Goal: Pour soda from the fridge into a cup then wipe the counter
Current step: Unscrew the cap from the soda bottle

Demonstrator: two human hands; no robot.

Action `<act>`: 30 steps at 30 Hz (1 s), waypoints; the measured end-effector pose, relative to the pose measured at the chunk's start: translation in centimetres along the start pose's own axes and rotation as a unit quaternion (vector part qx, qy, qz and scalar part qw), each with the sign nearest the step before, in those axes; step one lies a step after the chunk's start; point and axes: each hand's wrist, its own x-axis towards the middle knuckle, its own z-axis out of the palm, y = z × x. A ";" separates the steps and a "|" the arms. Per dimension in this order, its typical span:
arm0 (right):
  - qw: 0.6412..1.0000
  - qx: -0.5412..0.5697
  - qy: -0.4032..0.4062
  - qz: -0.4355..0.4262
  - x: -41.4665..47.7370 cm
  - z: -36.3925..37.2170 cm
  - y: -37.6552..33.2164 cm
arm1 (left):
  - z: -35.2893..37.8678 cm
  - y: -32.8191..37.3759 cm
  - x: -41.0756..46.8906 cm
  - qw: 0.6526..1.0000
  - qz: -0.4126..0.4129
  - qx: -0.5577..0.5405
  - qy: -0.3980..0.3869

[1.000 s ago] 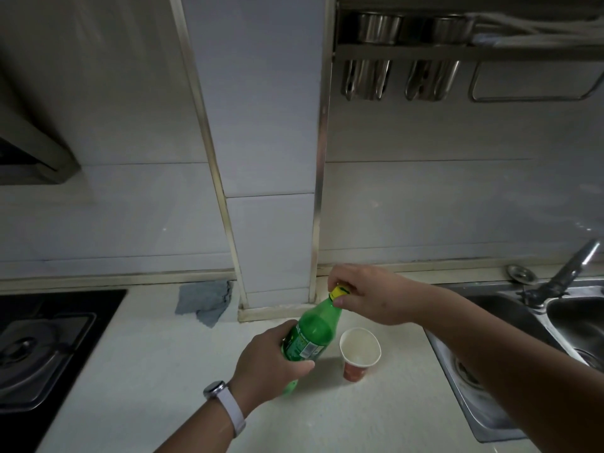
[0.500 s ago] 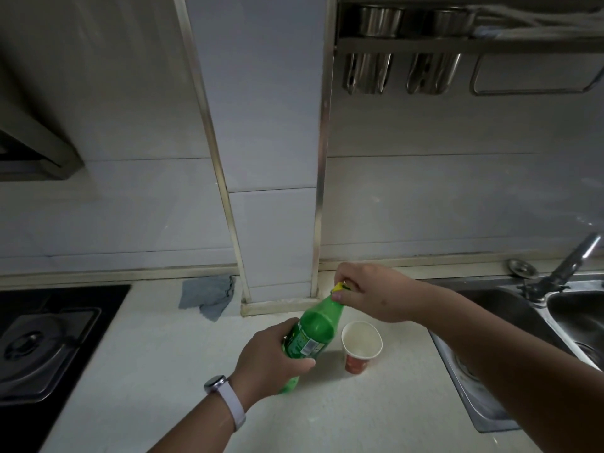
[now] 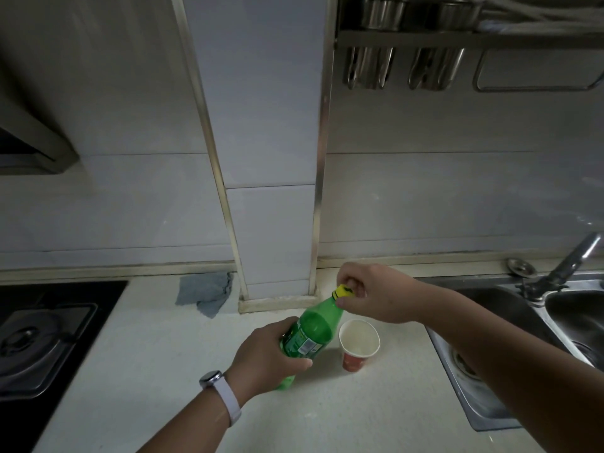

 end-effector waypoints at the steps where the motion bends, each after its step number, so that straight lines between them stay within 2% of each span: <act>1: 1.000 0.011 -0.006 -0.019 -0.1 -0.1 0.1 | 0.0 0.0 0.0 1.000 0.000 0.000 0.001; 3: 0.999 0.019 -0.018 -0.027 -0.2 -0.3 0.3 | 0.1 -0.1 0.1 1.000 -0.003 -0.004 0.002; 8: 0.999 -0.004 0.007 0.034 0.2 -0.1 0.5 | 0.3 0.1 0.1 1.000 -0.007 -0.003 -0.002; 11: 0.999 0.030 -0.009 0.019 0.0 -0.1 0.9 | 0.4 0.2 0.2 1.000 -0.006 0.000 -0.002; 14: 0.999 0.016 -0.040 0.017 -0.3 -0.4 0.9 | 0.5 0.0 0.1 1.000 -0.006 0.002 -0.004; 18: 0.999 0.012 -0.019 0.045 -0.1 -0.3 0.8 | 0.7 -0.1 -0.1 1.000 -0.008 0.006 -0.004; 23: 0.999 0.022 -0.040 0.015 -0.5 -0.2 1.0 | 0.8 0.0 0.0 1.000 -0.009 0.010 -0.009; 30: 0.999 0.007 -0.024 0.027 -0.2 0.3 1.3 | 1.1 -0.1 0.1 1.000 -0.006 0.019 -0.012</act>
